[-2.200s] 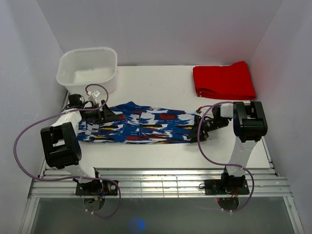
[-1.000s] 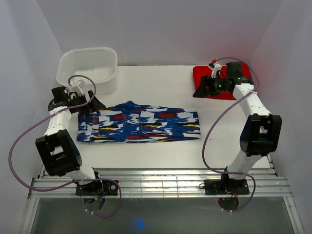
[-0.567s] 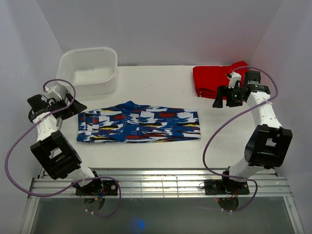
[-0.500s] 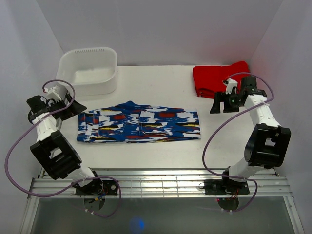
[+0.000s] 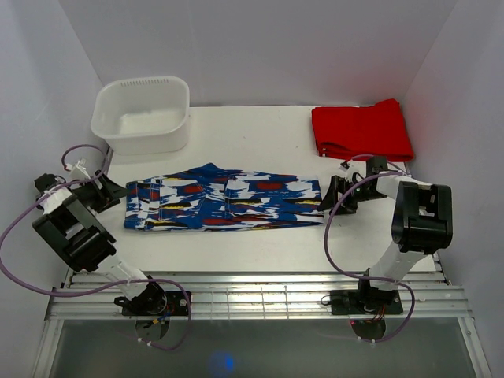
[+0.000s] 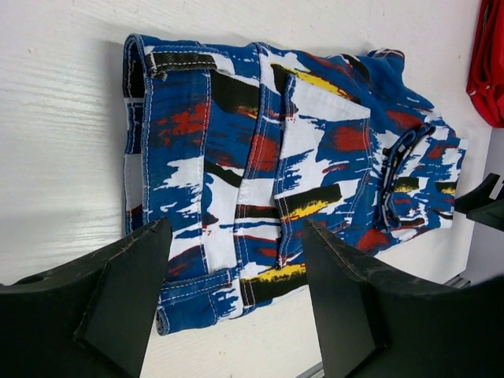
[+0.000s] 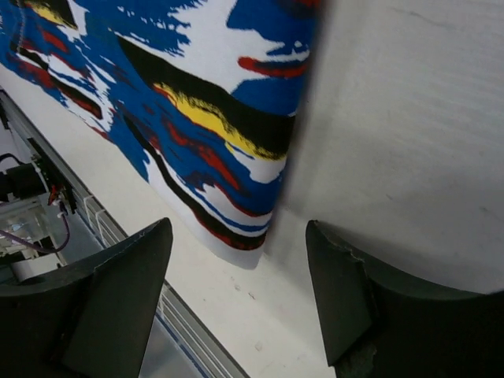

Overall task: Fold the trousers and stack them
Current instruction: Fold the trousers

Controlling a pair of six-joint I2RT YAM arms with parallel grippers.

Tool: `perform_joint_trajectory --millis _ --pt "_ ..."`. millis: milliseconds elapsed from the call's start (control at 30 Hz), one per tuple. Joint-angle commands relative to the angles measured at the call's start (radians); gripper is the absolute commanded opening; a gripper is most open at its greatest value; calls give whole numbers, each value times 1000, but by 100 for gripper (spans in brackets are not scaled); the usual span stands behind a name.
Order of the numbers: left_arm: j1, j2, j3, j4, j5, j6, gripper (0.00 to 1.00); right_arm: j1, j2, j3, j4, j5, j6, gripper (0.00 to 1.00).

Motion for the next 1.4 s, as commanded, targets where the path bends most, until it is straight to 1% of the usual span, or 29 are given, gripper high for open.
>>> perform_joint_trajectory --millis 0,67,100,167,200,267,300,367,400,433,533,600,633,733,767,800,867,967,1000,1033,1067,1100,1133,1167,1233,1300,1367 --pt "-1 -30 18 -18 4 58 77 26 72 -44 156 -3 50 75" --pt "-1 -25 7 3 -3 49 77 46 116 -41 187 -6 76 74" --pt "-1 -22 4 11 -9 41 77 55 133 -34 187 -9 76 72" --pt "-1 -4 4 22 -15 33 76 74 161 -14 185 -12 81 71" --pt "-1 4 7 22 -30 33 75 75 177 -8 193 -17 84 65" --pt "-1 18 10 22 -56 36 74 74 182 15 185 -23 84 56" --pt "-1 19 8 22 -84 49 74 72 173 22 172 -20 79 46" --pt "-1 19 4 17 -107 70 73 68 118 17 162 -11 67 32" --pt "-1 18 -2 11 -110 87 73 66 98 12 141 6 44 17" --pt "-1 16 -5 -4 -108 122 73 62 77 11 121 14 29 9" --pt "-1 4 -16 -36 -78 176 77 26 -14 -1 51 40 -36 8" --pt "-2 -11 -27 -72 -55 228 79 -23 -75 -6 15 53 -63 8" --pt "-1 -16 -40 -96 -23 248 79 -41 -91 -1 -33 57 -106 8" --pt "-7 -36 -62 -150 36 314 80 -121 -129 34 -109 76 -192 8" --pt "-11 -39 -71 -164 59 344 79 -170 -146 46 -156 81 -212 8" --pt "-14 -45 -76 -177 69 360 79 -193 -154 76 -182 81 -233 8" --pt "-46 -57 -93 -210 86 389 77 -257 -170 118 -259 75 -295 8" --pt "-118 -100 -122 -205 106 394 76 -284 -193 212 -347 31 -358 8" --pt "-143 -111 -143 -195 122 360 75 -284 -201 230 -383 9 -362 8" --pt "-198 -132 -157 -152 126 327 75 -284 -210 258 -393 -20 -361 8" --pt "-224 -146 -172 -121 126 284 73 -275 -221 270 -401 -70 -344 8" --pt "-247 -156 -200 -77 120 186 72 -265 -226 281 -408 -89 -336 8" --pt "-281 -163 -214 3 116 129 71 -250 -229 294 -413 -106 -330 8" --pt "-293 -175 -228 43 108 80 68 -221 -235 314 -410 -135 -323 8" --pt "-336 -177 -251 133 51 -29 67 -163 -246 327 -395 -157 -295 8" --pt "-364 -153 -252 160 13 -63 65 -115 -267 331 -365 -158 -248 8" --pt "-395 -105 -251 171 -24 -106 63 -34 -284 333 -321 -148 -224 8"
